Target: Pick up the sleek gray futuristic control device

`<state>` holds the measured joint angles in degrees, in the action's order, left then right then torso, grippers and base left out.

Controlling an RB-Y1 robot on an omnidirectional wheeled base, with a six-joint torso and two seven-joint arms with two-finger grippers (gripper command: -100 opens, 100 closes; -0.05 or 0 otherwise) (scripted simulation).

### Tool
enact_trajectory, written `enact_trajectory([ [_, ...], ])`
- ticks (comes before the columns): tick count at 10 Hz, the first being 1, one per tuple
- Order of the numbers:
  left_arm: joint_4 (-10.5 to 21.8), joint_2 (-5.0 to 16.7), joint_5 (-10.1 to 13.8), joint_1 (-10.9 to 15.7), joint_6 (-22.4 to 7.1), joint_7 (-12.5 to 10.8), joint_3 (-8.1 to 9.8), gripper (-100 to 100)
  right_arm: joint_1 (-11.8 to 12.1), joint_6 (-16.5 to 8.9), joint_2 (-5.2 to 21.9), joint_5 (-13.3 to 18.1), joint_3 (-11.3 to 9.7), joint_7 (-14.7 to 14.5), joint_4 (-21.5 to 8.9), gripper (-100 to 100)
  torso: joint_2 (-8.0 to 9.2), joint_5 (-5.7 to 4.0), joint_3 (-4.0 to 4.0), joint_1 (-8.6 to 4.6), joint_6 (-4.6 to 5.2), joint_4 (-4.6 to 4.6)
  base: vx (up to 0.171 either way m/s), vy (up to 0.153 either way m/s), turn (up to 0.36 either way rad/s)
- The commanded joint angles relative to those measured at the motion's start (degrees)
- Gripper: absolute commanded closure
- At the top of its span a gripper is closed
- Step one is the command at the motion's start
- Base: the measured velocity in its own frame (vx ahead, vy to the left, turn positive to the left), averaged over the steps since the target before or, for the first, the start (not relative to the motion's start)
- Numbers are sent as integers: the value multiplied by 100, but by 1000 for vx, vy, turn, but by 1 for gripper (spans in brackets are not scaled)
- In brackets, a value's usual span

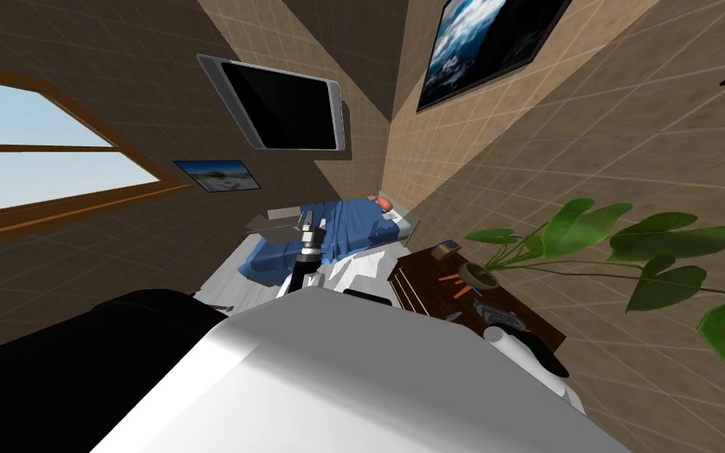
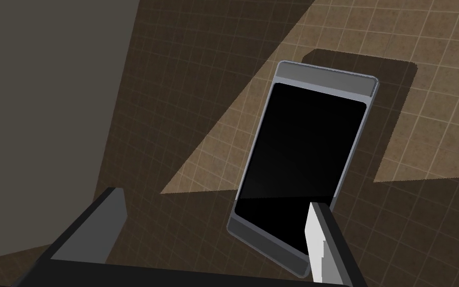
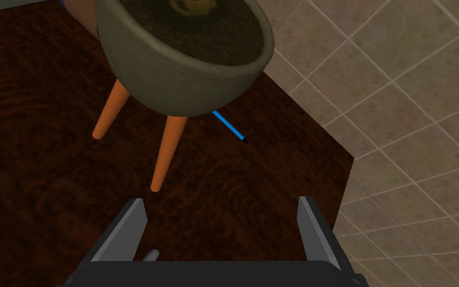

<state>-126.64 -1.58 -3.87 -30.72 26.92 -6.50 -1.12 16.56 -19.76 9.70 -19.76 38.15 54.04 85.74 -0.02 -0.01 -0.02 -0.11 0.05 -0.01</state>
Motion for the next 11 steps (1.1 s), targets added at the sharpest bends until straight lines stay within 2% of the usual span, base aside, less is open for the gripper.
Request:
enact_trajectory([
  [1,0,0,0,0,0,0,0,0,-38,-227,-64,-34,176,286,-286,-100,0,0,0,0,0,0,31,-35,133],
  [2,0,0,0,0,0,0,0,0,-38,-227,-64,-34,176,330,-294,-100,-1,-1,-1,-2,-1,0,31,-36,60],
  [3,0,0,0,0,0,0,0,0,-73,-463,-81,-84,334,553,-511,-100,0,1,0,-1,2,0,38,-47,107],
  [4,0,0,0,0,0,0,0,0,-73,-463,-81,-84,334,597,-511,-100,-2,-1,-1,-6,0,0,31,-47,59],
  [5,0,0,0,0,0,0,0,0,-105,-686,-104,-130,486,816,-721,-100,0,-1,0,-5,2,0,25,-49,106],
  [6,0,0,0,0,0,0,0,0,-105,-693,-104,-130,486,857,-721,-100,1,-1,1,-6,0,0,27,-38,58],
  [7,0,0,0,0,0,0,0,0,-135,-900,-134,-173,633,1077,-922,-100,1,0,1,-1,1,0,29,-45,98],
  [8,0,0,0,0,0,0,0,0,-135,-916,-134,-173,633,1105,-922,-100,1,0,1,-4,1,0,26,-40,58],
  [9,0,0,0,0,0,0,0,0,-163,-1112,-169,-214,772,1319,-1113,-100,1,0,1,-2,1,0,29,-45,84],
  [10,0,0,0,0,0,0,0,0,-163,-1128,-169,-214,772,1343,-1113,-100,0,0,0,-3,0,0,24,-38,59],
  [11,0,0,0,0,0,0,0,0,-189,-1330,-211,-251,904,1566,-1291,-100,2,1,1,0,1,0,31,-45,88],
])
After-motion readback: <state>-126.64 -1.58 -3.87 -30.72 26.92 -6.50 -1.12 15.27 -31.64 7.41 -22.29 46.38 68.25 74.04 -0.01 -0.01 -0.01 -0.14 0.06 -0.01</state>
